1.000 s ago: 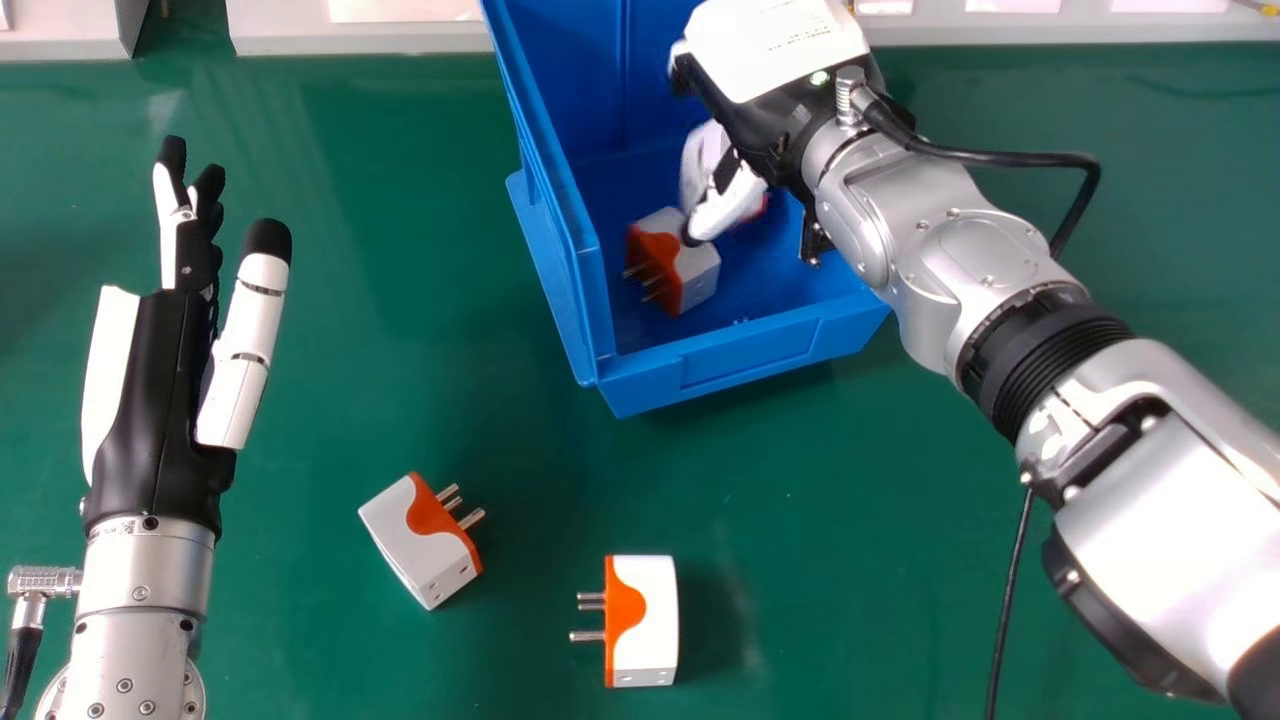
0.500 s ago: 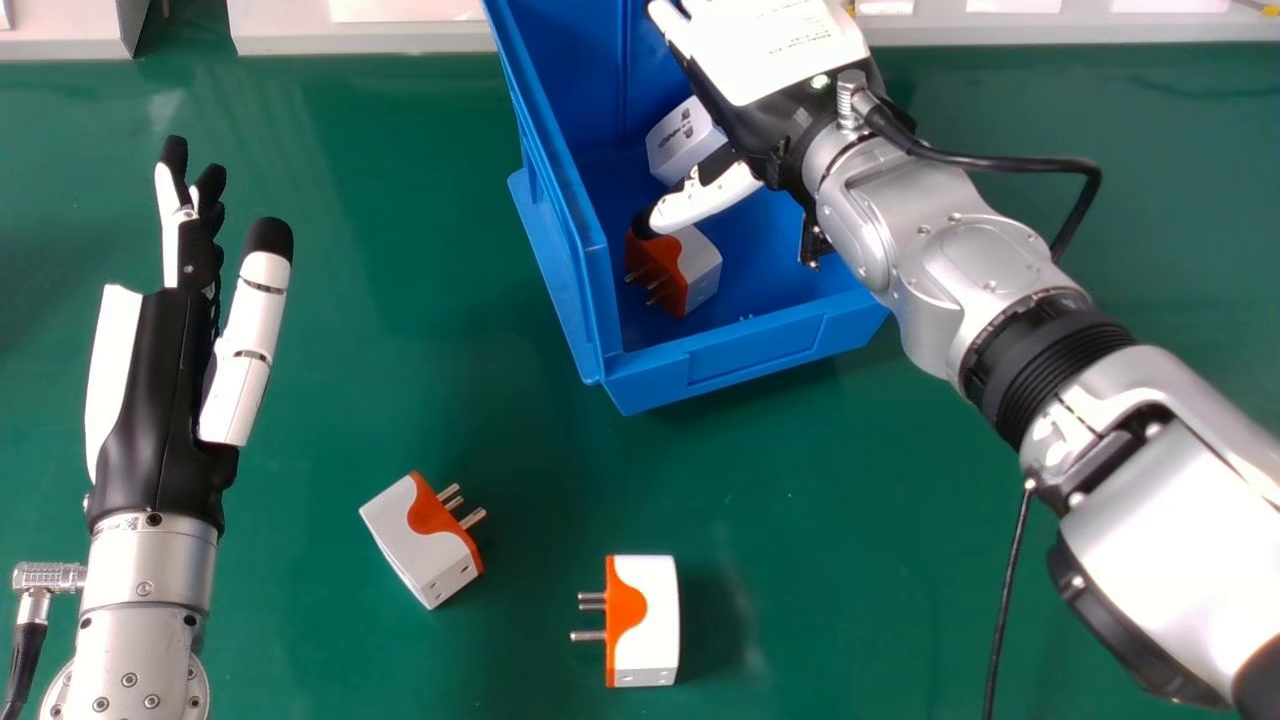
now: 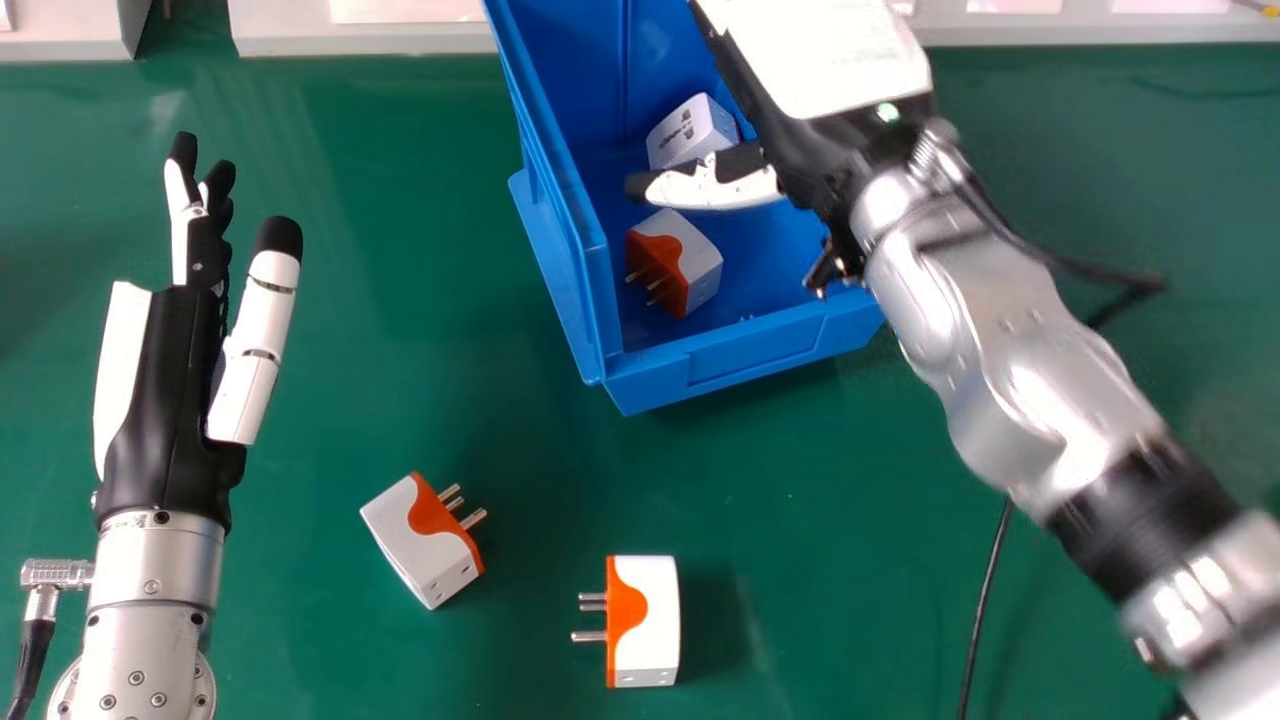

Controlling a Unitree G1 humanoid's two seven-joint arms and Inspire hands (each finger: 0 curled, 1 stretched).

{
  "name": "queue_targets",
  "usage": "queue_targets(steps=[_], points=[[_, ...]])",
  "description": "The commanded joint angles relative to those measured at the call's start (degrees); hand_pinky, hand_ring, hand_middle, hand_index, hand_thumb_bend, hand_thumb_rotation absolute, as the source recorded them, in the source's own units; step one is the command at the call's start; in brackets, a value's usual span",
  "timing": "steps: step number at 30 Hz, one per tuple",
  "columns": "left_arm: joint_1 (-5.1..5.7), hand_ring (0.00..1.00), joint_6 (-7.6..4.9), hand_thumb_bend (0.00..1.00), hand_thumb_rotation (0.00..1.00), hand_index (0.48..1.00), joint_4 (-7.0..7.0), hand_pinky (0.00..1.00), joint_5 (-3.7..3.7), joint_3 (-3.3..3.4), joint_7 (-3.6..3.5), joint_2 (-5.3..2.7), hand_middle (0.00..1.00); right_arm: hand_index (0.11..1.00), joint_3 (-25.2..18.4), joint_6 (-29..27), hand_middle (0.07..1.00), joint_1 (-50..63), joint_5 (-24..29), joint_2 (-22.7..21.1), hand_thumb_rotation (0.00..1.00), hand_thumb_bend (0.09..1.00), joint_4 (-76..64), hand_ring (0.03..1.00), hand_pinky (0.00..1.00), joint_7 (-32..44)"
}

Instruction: Pick all objects and put in blue box

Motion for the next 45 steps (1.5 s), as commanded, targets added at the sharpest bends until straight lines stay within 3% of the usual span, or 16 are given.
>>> queue_targets(steps=[1,7,12,20,25,28,41,45], points=[[-0.55,1.0,-1.27,0.41,1.0,1.0,-0.37,1.0,0.29,-0.01,0.2,0.19,1.0,1.0,-3.69,0.82,1.0,6.79,-1.82,-2.57,0.44,0.44,-13.52,1.0,1.0,-1.69],[-1.01,1.0,-0.98,0.42,1.0,1.0,-0.11,1.0,0.08,-0.07,0.11,0.18,1.0,1.0,-8.27,0.57,1.0,22.22,-3.36,-5.08,0.34,0.417,-34.21,1.0,1.0,-0.54],[-1.69,1.0,-1.13,0.41,1.0,1.0,0.86,1.0,0.55,-0.21,0.44,0.25,1.0,1.0,-12.55,-4.81,1.0,38.83,-0.34,-6.84,0.31,0.39,-48.05,1.0,1.0,-1.12],[-1.36,1.0,-2.47,0.4,1.0,1.0,1.59,1.0,1.58,-0.47,0.76,0.3,1.0,0.995,-17.19,-16.65,1.0,57.15,4.71,-7.27,0.3,0.377,-53.39,1.0,1.0,-2.74],[-1.24,1.0,-3.22,0.42,1.0,1.0,2.38,1.0,2.13,-0.47,0.93,0.3,1.0,0.976,-18.6,-23.62,1.0,62.88,7.25,-7.94,0.31,0.373,-50.08,1.0,0.97,-2.47],[-1.14,1.0,-3.91,0.43,1.0,1.0,3.1,1.0,2.09,-0.46,0.92,0.35,1.0,0.968,-18.68,-26.74,0.998,65.11,8.15,-8.1,0.32,0.371,-48.33,0.998,0.96,-1.72],[0.38,1.0,-5.7,0.43,1.0,1.0,3.09,1.0,2.09,-0.41,1.89,-0.08,1.0,0.879,-16.89,-33.1,0.926,69.82,6.28,-8.25,0.39,0.421,-46.19,0.913,0.8,2.77],[0.75,1.0,-5.72,0.44,1.0,1.0,3.03,1.0,2.09,-0.37,2.21,-0.18,1.0,0.839,-15.16,-35.23,0.886,70.11,4.91,-8.16,0.4,0.436,-45.11,0.872,0.76,3.18]])
